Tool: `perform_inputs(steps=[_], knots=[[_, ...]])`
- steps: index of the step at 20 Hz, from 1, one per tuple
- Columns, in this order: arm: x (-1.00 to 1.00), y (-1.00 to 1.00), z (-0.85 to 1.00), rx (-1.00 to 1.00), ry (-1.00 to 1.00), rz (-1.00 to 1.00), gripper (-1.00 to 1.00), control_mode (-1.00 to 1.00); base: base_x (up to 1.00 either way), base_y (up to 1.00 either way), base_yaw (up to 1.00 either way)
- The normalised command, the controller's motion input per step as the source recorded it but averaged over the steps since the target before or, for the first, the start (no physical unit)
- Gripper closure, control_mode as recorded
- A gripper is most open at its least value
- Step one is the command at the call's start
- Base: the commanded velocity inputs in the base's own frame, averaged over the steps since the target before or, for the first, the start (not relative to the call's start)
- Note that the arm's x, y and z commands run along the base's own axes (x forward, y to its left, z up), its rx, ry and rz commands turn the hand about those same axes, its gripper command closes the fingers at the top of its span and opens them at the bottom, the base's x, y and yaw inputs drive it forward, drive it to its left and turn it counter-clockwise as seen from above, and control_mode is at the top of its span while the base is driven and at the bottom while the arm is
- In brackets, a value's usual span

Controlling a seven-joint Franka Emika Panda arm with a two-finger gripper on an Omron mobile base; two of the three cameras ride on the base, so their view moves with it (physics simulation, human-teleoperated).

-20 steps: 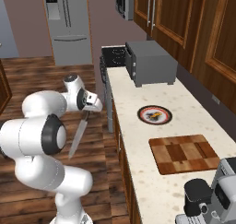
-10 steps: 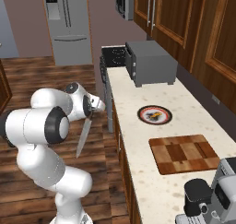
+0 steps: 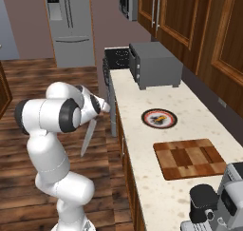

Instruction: Pick up the knife from the drawer and place it on the cutting board. Then place the meat from the plate to the cutting board.

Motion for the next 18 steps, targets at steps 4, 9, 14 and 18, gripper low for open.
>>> perform_inputs(steps=[4,9,14,18], knots=[[-0.03,0.00,0.00,0.00,0.00,-0.04,1.00,-1.00,0.00,0.00,0.00],[0.00,-0.08,0.03,0.00,0.00,-0.07,1.00,-1.00,0.00,0.00,0.00],[0.01,-0.23,0.25,0.00,0.00,-0.05,1.00,-1.00,0.00,0.00,0.00],[0.02,-0.26,0.21,0.00,0.00,-0.08,1.00,-1.00,0.00,0.00,0.00]])
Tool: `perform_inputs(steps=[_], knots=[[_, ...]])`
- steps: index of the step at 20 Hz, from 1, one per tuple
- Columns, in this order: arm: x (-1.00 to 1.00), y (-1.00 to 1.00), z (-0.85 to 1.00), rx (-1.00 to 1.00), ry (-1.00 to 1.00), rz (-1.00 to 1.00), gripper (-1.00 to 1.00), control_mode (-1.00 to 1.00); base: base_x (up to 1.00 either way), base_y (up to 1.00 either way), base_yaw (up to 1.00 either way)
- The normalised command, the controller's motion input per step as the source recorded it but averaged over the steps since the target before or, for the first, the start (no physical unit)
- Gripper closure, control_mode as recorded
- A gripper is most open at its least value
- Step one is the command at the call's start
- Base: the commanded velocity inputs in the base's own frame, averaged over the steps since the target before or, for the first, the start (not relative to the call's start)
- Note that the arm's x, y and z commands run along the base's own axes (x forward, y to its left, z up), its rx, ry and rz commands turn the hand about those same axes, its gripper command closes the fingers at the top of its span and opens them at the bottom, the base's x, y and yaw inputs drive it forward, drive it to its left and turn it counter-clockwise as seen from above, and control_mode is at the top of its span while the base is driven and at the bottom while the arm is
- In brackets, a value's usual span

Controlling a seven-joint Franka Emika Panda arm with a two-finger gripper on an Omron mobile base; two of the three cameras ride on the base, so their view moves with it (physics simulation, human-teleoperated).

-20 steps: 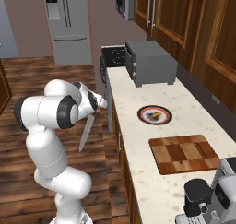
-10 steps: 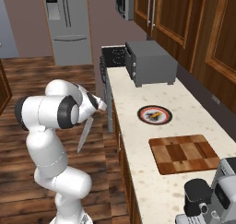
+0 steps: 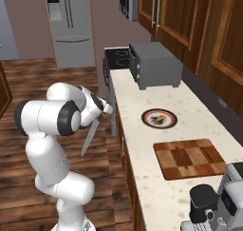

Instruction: Pick up the knife from the drawer and place it on the cutting board. Then place the meat from the plate to the cutting board.

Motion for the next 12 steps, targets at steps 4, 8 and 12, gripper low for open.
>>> perform_inputs(steps=[4,8,12], knots=[[0.00,-0.10,0.17,0.00,0.00,-0.07,1.00,1.00,0.00,-0.03,-0.03],[0.00,0.00,0.00,0.00,0.00,0.00,1.00,1.00,0.00,0.00,-0.24],[0.00,0.00,0.00,0.00,0.00,0.00,1.00,1.00,0.00,0.00,-0.36]])
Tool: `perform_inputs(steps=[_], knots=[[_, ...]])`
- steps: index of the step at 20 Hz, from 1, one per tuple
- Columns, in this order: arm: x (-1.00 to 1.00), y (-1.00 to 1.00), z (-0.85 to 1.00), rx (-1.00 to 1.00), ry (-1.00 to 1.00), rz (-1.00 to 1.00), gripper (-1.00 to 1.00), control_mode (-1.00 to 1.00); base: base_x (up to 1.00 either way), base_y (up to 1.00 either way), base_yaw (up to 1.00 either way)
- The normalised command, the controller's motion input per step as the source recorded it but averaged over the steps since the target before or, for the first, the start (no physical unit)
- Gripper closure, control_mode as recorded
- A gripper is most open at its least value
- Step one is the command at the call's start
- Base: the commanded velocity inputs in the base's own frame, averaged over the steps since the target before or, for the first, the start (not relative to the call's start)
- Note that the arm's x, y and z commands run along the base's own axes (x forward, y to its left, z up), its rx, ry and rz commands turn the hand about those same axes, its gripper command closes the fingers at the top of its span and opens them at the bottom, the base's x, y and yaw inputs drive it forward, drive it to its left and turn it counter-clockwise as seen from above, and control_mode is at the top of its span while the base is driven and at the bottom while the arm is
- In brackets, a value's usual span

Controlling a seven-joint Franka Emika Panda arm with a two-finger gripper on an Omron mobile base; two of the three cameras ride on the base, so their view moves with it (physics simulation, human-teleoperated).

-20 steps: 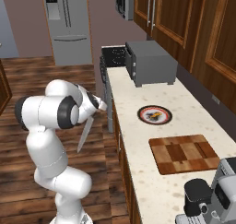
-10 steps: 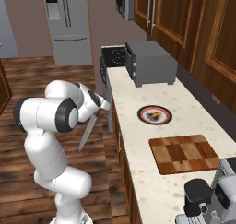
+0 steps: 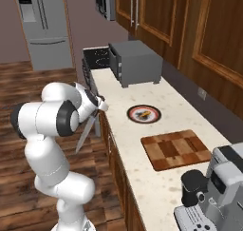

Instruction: Pick up the knife from the drawer and place it on the cutting board. Then place the meat from the plate to the cutting board.

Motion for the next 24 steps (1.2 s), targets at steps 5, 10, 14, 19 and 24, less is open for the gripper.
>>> perform_inputs(steps=[5,10,14,19,24], knots=[[0.00,0.00,0.00,0.00,0.00,0.00,1.00,1.00,-0.05,0.01,-0.45],[0.00,0.00,0.00,0.00,0.00,0.00,1.00,1.00,-0.10,0.20,-0.77],[0.00,0.00,0.00,0.00,0.00,0.00,1.00,1.00,0.00,0.35,-0.81],[0.00,0.00,0.00,0.00,0.00,0.00,1.00,1.00,0.00,0.56,-0.74],[0.00,0.00,0.00,0.00,0.00,0.00,1.00,1.00,-0.09,0.94,-0.51]])
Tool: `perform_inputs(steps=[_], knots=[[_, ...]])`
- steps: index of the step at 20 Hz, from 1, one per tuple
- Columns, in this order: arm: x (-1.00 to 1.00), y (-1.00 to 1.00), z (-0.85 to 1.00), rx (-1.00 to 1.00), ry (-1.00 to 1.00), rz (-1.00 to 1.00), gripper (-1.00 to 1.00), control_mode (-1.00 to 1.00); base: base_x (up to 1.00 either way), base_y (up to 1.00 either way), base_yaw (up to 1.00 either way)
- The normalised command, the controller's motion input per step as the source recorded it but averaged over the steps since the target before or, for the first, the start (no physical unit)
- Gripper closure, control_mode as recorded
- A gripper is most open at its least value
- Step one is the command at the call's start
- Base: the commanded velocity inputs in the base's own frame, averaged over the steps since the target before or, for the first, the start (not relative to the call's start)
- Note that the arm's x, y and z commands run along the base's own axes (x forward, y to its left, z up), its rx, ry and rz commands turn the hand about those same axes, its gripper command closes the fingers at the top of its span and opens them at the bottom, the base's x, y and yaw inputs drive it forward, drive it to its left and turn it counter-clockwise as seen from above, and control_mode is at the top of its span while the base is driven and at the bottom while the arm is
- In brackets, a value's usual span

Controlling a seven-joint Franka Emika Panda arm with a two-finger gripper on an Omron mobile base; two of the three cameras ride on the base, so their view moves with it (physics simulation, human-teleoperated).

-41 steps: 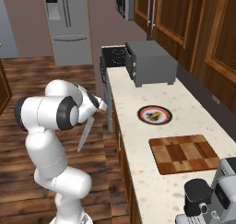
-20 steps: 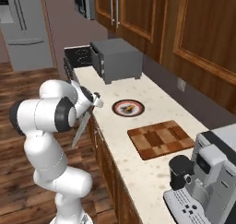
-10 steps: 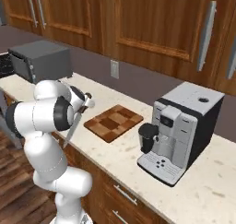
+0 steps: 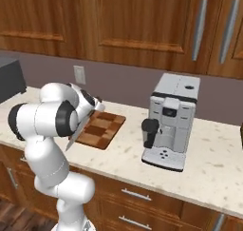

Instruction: Pick up the knife from the drawer and place it on the cutting board. Then place the meat from the plate to the cutting board.

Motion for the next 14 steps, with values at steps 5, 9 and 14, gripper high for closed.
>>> perform_inputs(steps=[5,9,14], knots=[[0.00,0.00,0.00,0.00,0.00,0.00,1.00,1.00,-0.25,1.00,-0.30],[0.00,0.00,0.00,0.00,0.00,0.00,1.00,1.00,-0.34,0.80,-0.23],[0.00,0.00,0.00,0.00,0.00,0.00,1.00,1.00,-0.10,-0.10,-0.15]])
